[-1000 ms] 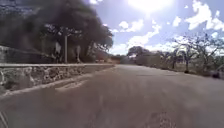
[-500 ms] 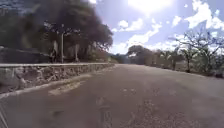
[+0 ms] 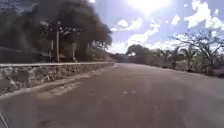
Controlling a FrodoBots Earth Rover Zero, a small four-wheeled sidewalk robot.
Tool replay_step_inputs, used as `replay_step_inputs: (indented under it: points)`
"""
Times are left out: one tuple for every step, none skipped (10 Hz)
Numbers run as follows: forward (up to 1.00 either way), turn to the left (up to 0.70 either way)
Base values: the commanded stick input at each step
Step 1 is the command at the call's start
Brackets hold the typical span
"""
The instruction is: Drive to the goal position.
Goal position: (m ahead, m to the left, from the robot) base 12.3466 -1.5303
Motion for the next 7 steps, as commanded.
replay_step_inputs:
  points:
    - [0.50,0.00]
    - [0.50,0.00]
    - [0.50,0.00]
    - [0.50,0.00]
    - [0.50,0.00]
    - [0.50,0.00]
    - [0.50,0.00]
